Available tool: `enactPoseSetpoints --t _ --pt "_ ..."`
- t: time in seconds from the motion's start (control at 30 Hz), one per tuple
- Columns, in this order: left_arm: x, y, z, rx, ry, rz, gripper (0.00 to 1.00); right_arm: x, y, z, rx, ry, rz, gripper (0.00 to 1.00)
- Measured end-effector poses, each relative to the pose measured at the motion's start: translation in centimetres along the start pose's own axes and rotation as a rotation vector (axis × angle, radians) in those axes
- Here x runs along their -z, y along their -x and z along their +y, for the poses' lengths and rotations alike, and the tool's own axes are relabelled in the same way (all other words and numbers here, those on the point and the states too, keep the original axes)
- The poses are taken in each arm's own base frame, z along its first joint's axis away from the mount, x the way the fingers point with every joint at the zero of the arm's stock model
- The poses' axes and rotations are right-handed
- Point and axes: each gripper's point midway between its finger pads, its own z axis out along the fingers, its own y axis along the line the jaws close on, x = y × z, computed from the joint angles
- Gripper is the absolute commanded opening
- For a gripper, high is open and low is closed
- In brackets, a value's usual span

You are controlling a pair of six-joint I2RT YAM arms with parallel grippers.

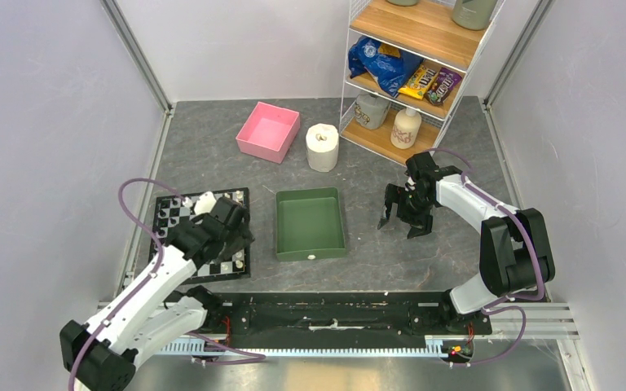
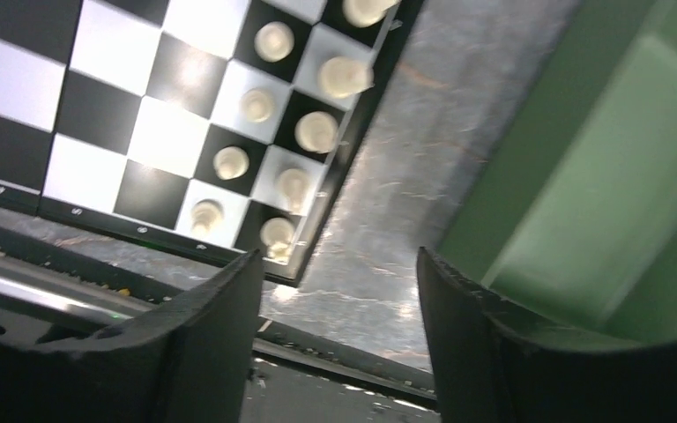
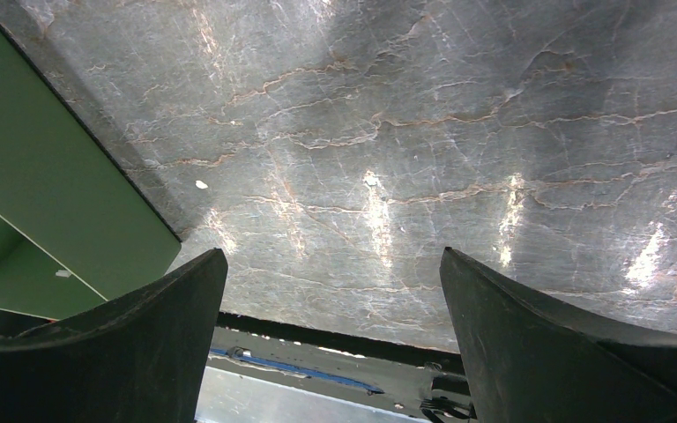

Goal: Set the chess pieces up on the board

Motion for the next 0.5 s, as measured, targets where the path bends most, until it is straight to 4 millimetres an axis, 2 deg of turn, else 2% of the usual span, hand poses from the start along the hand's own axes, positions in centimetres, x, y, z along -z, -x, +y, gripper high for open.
enactPoseSetpoints --t 0.07,0.17,0.27,0.4,0.5 --pt "1.3 1.4 -1.4 0.006 -0.054 -0.031 0.76 0.0 0.0 0.0 0.000 0.000 0.000 0.99" --pt "3.0 3.4 -3.3 -0.013 -0.122 -0.076 0.86 0.1 0.1 0.0 0.001 0.002 -0.005 0.99" --pt "4.1 5.5 -5.4 -0.058 -0.160 -0.124 0.90 0.9 0.3 0.4 0.010 0.021 -0.044 0.99" --pt "4.4 8.4 -8.3 -0.120 -0.166 -0.171 0.92 3.4 1.1 1.3 0.032 0.063 -0.153 0.99" --pt "3.8 10.4 -9.6 -0.124 -0.174 -0.195 0.93 6.0 1.9 2.0 0.048 0.098 -0.268 0.99"
